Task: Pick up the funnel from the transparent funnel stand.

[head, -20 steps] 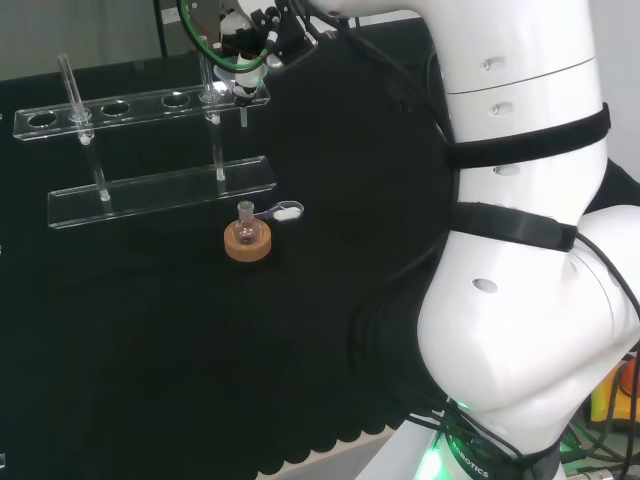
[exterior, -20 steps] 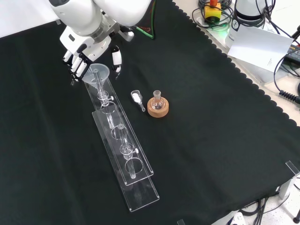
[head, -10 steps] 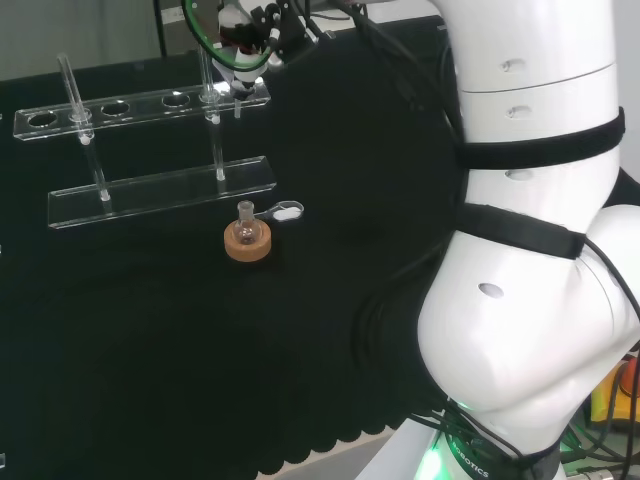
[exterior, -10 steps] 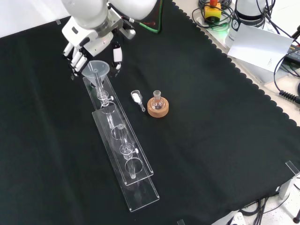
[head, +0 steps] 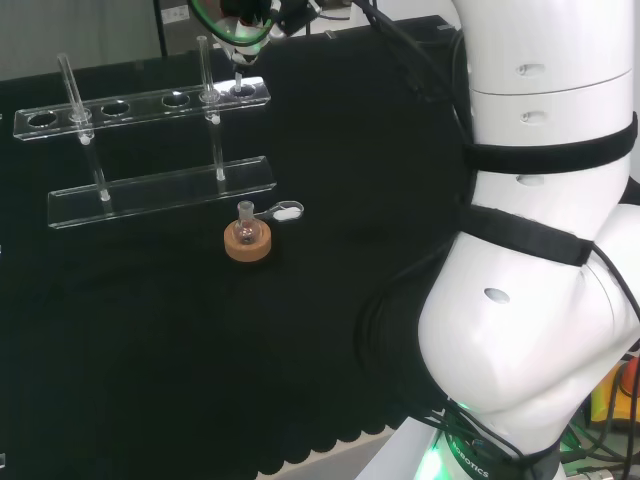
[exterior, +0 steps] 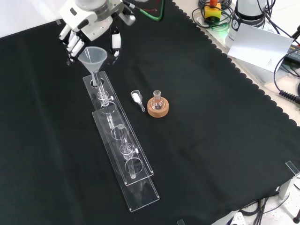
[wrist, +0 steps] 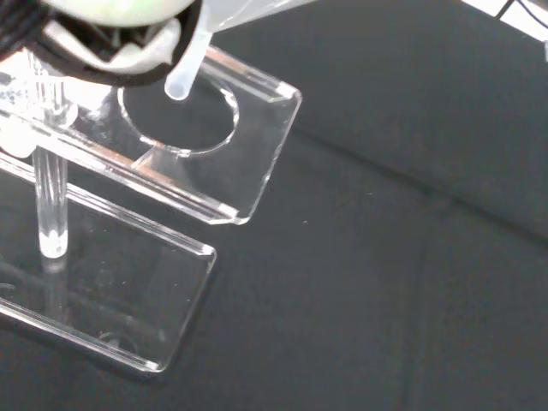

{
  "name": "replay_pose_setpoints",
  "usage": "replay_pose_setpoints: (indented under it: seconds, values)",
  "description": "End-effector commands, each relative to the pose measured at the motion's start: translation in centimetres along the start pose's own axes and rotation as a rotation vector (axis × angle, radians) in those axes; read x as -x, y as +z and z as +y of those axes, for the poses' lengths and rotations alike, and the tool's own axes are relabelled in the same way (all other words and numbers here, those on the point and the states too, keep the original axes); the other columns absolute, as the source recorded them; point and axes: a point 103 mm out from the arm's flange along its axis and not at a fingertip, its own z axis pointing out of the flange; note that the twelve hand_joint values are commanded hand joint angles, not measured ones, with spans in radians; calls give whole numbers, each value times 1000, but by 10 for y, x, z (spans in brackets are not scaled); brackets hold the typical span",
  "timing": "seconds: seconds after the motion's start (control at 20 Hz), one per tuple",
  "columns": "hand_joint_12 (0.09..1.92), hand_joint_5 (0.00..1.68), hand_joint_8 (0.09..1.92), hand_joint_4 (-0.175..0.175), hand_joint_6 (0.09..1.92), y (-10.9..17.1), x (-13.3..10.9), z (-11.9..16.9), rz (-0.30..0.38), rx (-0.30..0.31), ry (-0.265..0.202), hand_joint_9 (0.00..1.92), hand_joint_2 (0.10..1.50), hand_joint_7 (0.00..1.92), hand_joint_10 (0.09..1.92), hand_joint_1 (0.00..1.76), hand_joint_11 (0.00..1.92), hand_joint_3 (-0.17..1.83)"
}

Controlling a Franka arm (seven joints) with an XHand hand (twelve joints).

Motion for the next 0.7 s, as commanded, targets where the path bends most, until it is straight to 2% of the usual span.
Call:
replay_pose_setpoints:
  seconds: [0.05,0.4,0.7]
  values:
    - [1310,645,782,-15,787,-46,26,-47,-42,11,39,858,645,631,601,943,419,656]
    - [1314,637,784,-15,798,-58,32,-93,-29,25,48,854,643,625,603,943,413,662]
    - [1316,635,785,-13,805,-49,26,-135,-21,-2,59,851,641,621,605,943,411,666]
